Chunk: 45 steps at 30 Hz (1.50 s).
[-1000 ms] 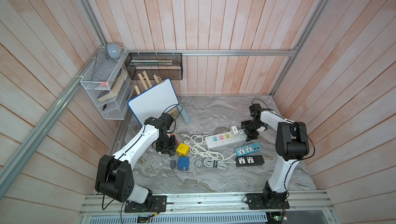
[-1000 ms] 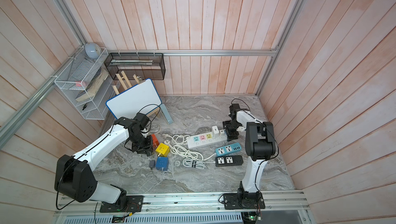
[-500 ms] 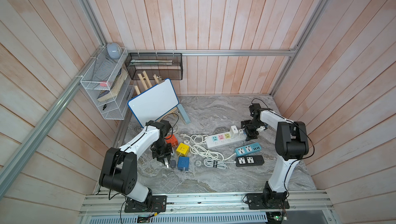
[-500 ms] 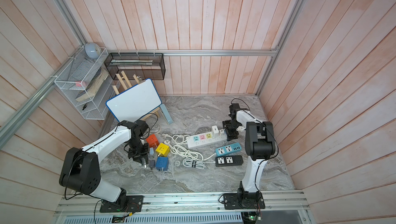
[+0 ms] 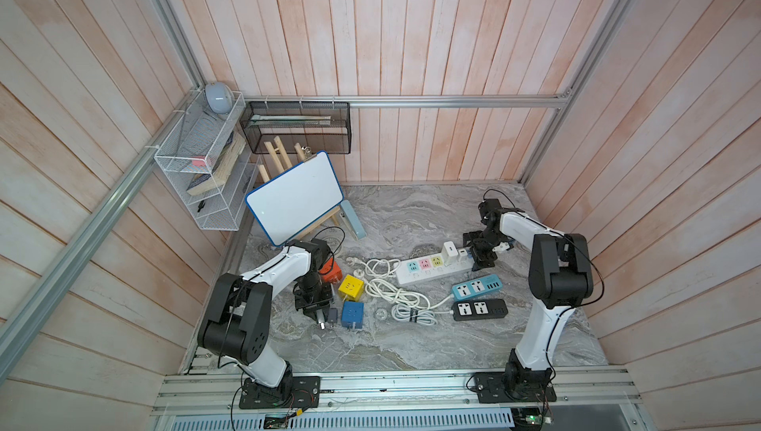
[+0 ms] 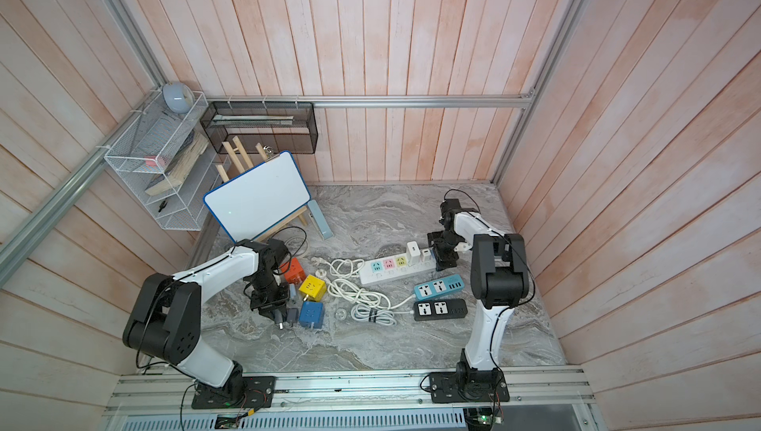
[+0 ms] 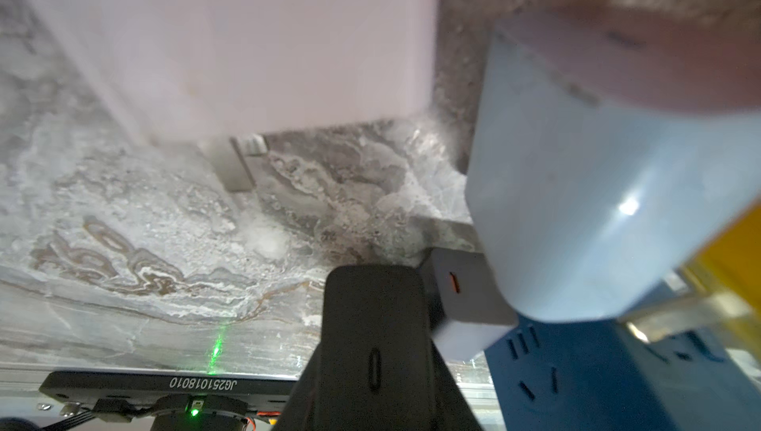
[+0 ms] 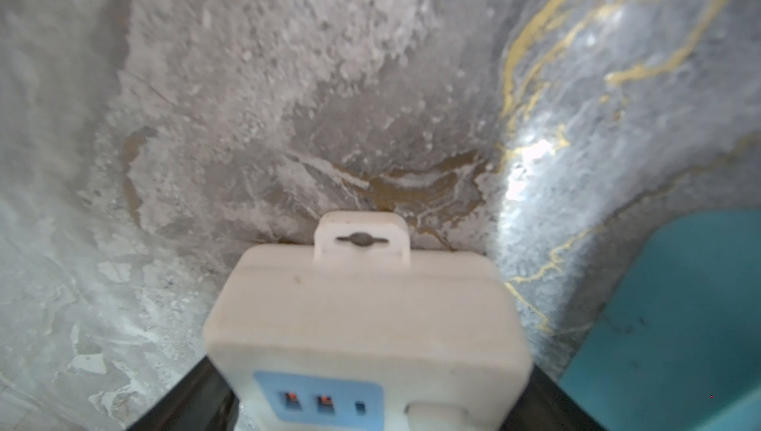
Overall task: Pull the plug off the socket
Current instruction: Place the plug at the center of the board, then remove the plug from the socket.
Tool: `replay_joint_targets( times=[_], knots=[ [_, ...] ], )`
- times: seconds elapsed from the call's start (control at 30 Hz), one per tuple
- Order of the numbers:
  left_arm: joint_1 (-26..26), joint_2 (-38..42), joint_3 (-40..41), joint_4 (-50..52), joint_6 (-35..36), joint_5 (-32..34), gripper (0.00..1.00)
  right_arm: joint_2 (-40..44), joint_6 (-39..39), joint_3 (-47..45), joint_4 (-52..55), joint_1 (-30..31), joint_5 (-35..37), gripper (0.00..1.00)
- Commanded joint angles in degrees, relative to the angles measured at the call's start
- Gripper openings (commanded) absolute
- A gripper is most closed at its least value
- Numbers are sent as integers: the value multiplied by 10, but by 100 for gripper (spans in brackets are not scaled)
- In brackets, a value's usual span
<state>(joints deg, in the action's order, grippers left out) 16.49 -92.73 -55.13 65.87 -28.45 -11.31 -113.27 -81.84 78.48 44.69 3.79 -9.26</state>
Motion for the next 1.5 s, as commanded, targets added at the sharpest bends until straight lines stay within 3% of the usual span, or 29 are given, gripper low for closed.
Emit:
replay_joint_targets(
  times=[0.0, 0.2, 0.6, 0.8, 0.97, 1.23, 1.47],
  knots=[
    [-2, -8, 14, -16, 11, 6, 23, -55, -7, -15, -60, 10, 6, 0],
    [-3, -4, 20, -21, 9, 7, 42, -56, -7, -15, -61, 11, 5, 0],
    [-2, 25, -24, 10, 12, 33, 53, -55, -7, -15, -62, 11, 5, 0],
    [-1, 44, -110, 50, 13, 56, 61, -55, -7, -15, -62, 13, 5, 0],
    [21, 38, -228, 42, 39, 66, 64, -54, -8, -16, -61, 13, 4, 0],
    [102, 0, -347, -101, 130, 21, 64, -52, -10, -14, -62, 13, -1, 0],
    [170, -43, -327, -313, 236, -55, 65, -55, -7, -16, -63, 15, -6, 0]
  ],
)
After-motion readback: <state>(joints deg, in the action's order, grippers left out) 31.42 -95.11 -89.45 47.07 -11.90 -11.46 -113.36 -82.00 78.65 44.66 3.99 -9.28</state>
